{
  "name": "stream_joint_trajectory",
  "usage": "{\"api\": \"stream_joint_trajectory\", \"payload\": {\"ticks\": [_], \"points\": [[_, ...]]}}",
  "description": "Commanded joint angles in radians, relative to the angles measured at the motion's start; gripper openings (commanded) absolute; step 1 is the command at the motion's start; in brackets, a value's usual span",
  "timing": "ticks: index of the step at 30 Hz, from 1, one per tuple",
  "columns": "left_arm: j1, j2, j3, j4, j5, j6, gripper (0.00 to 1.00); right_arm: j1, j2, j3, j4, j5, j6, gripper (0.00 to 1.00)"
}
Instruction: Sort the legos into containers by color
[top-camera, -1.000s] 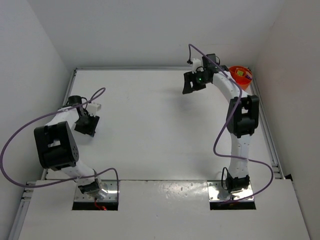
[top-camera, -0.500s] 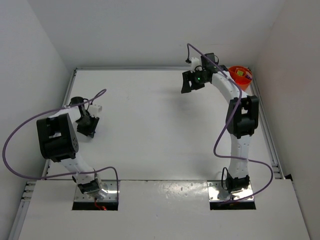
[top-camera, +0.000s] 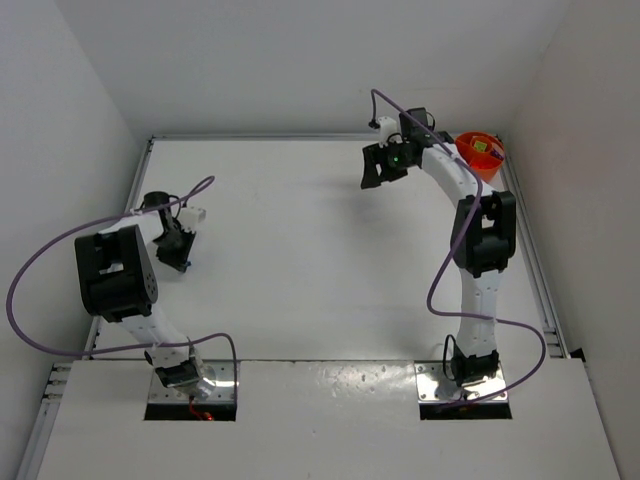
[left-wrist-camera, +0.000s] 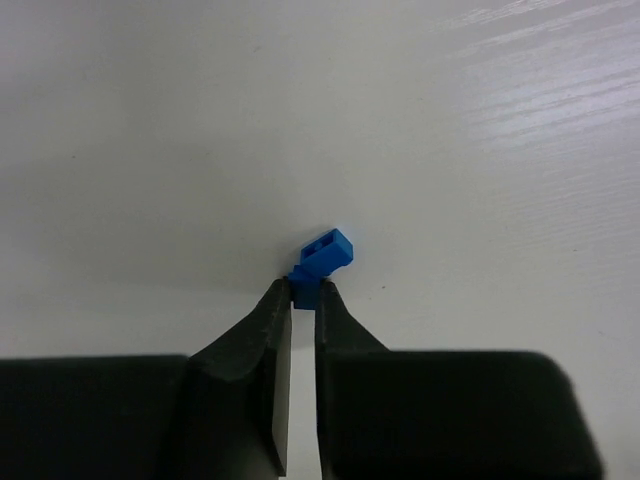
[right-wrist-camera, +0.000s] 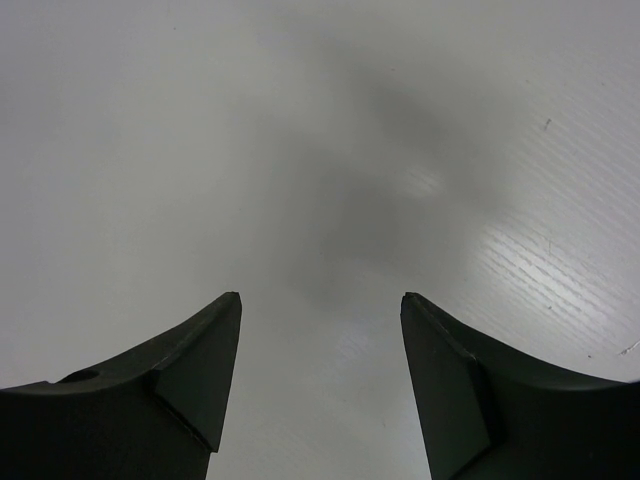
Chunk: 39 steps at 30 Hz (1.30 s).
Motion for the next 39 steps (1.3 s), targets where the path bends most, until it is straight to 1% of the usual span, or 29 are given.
{"api": "stream_joint_trajectory", "payload": {"ticks": [1,2,3,5,6,7,8,9,10,11,12,14,15,17,19,20,21,22,24,25,26,28,30,33,34,36,37,38,39], "points": [[-0.008,0.037,-0.013,0.060,0.022,0.015,0.11,0.015,-0.052,-0.006,0.024,-0.031,-0.022,0.65],[-0.008,0.027,-0.022,0.048,0.031,0.015,0.09,0.015,-0.052,-0.015,0.024,-0.049,-0.031,0.65],[-0.008,0.017,-0.023,0.036,0.063,0.026,0.05,0.015,-0.063,-0.027,0.015,-0.099,-0.042,0.65],[0.003,-0.030,0.014,-0.005,0.147,0.035,0.02,0.015,-0.072,-0.047,0.006,-0.153,-0.057,0.65],[0.003,-0.048,0.036,-0.057,0.269,0.035,0.02,0.015,-0.086,-0.072,0.006,-0.182,-0.079,0.65],[0.003,-0.071,0.097,-0.117,0.334,0.009,0.00,0.024,-0.098,-0.098,0.006,-0.234,-0.100,0.67],[0.003,-0.072,0.097,-0.118,0.396,0.009,0.00,0.024,-0.098,-0.098,0.006,-0.258,-0.100,0.68],[-0.017,-0.072,0.172,-0.178,0.457,-0.023,0.00,0.035,-0.111,-0.132,0.018,-0.282,-0.113,0.68],[-0.030,-0.072,0.210,-0.208,0.581,-0.037,0.00,0.035,-0.130,-0.173,0.059,-0.327,-0.113,0.71],[-0.062,-0.056,0.277,-0.248,0.634,-0.075,0.00,0.047,-0.196,-0.286,0.202,-0.350,-0.113,0.71],[-0.078,-0.047,0.305,-0.257,0.724,-0.097,0.00,0.065,-0.230,-0.341,0.284,-0.350,-0.122,0.73],[-0.106,-0.032,0.350,-0.257,0.795,-0.144,0.00,0.092,-0.281,-0.444,0.403,-0.350,-0.143,0.74],[-0.129,-0.018,0.382,-0.257,0.850,-0.182,0.00,0.102,-0.295,-0.457,0.476,-0.359,-0.154,0.74],[-0.150,-0.003,0.405,-0.257,0.902,-0.212,0.00,0.131,-0.295,-0.466,0.514,-0.393,-0.163,0.74],[-0.181,0.025,0.419,-0.266,0.983,-0.233,0.00,0.145,-0.295,-0.477,0.593,-0.426,-0.151,0.74],[-0.190,0.036,0.436,-0.275,1.010,-0.245,0.00,0.161,-0.304,-0.512,0.636,-0.457,-0.142,0.73],[-0.205,0.059,0.436,-0.276,1.037,-0.246,0.00,0.161,-0.304,-0.534,0.753,-0.476,-0.130,0.73],[-0.215,0.072,0.467,-0.314,1.082,-0.246,0.00,0.176,-0.318,-0.578,0.823,-0.488,-0.090,0.73],[-0.230,0.097,0.494,-0.357,1.116,-0.221,0.00,0.194,-0.318,-0.610,0.964,-0.500,-0.027,0.69],[-0.239,0.097,0.507,-0.357,1.116,-0.221,0.00,0.208,-0.318,-0.610,1.074,-0.515,0.038,0.66],[-0.253,0.097,0.507,-0.357,1.116,-0.221,0.00,0.222,-0.293,-0.610,1.115,-0.531,0.069,0.63],[-0.267,0.097,0.507,-0.366,1.128,-0.221,0.00,0.236,-0.273,-0.610,1.182,-0.545,0.108,0.63],[-0.288,0.088,0.507,-0.366,1.143,-0.221,0.00,0.260,-0.273,-0.610,1.233,-0.545,0.108,0.63],[-0.313,0.088,0.498,-0.378,1.165,-0.212,0.00,0.285,-0.273,-0.621,1.221,-0.591,0.007,0.60],[-0.313,0.079,0.498,-0.387,1.165,-0.212,0.00,0.302,-0.273,-0.621,1.201,-0.603,-0.081,0.59],[-0.325,0.079,0.488,-0.398,1.185,-0.201,0.00,0.317,-0.285,-0.621,1.157,-0.652,-0.181,0.58],[-0.337,0.079,0.488,-0.407,1.185,-0.186,0.00,0.329,-0.286,-0.621,1.103,-0.669,-0.232,0.56],[-0.351,0.079,0.488,-0.423,1.185,-0.186,0.00,0.339,-0.296,-0.612,1.076,-0.702,-0.325,0.56],[-0.351,0.079,0.488,-0.423,1.185,-0.174,0.00,0.339,-0.296,-0.612,1.046,-0.715,-0.372,0.56]]}}
